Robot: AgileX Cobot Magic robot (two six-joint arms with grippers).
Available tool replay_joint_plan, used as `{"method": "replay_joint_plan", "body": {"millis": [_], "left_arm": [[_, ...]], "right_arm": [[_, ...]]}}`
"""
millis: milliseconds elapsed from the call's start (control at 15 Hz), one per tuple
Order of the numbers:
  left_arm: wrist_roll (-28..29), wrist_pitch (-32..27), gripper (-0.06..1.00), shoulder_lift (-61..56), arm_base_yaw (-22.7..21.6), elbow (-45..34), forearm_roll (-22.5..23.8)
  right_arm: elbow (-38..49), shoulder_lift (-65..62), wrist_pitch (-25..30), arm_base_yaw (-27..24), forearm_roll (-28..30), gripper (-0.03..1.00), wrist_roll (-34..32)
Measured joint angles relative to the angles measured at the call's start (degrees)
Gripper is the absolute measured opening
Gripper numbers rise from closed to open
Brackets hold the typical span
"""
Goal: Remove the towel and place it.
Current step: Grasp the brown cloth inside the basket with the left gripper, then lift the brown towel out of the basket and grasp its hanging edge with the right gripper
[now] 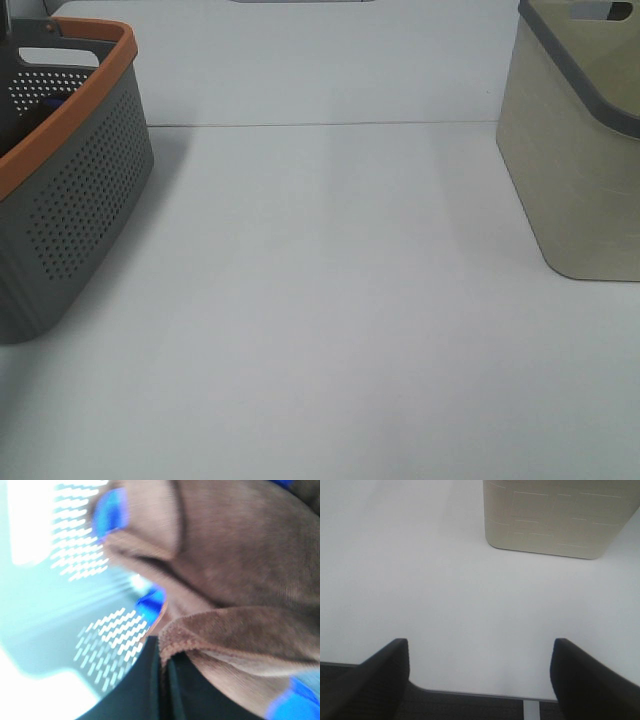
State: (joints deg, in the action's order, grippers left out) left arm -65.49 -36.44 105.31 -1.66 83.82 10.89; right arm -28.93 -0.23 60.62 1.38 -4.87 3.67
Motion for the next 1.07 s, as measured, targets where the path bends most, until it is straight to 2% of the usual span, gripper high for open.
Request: {"method": "replay_joint_plan", "body": {"millis": [267,533,600,1067], "left_arm": [[12.03,-5.33,0.0,-8.82,0.0,0.0,0.0],[21.31,-5.67,0.0,-16.27,0.0,0.0,-0.52],[24.47,-5.39,0.0,-19.6,0.0,0.0,-1.83],[25.15,-4.07,0.0,-25.61,1.15,0.0,-2.35]], "right_arm": [[0.0,0.0,0.0,0.0,0.0,0.77,0.0],[0.0,0.0,0.0,0.0,0.0,0.77,0.0],[0.0,0.0,0.0,0.0,0.0,0.77,0.0],[0.0,0.0,0.0,0.0,0.0,0.77,0.0]]}}
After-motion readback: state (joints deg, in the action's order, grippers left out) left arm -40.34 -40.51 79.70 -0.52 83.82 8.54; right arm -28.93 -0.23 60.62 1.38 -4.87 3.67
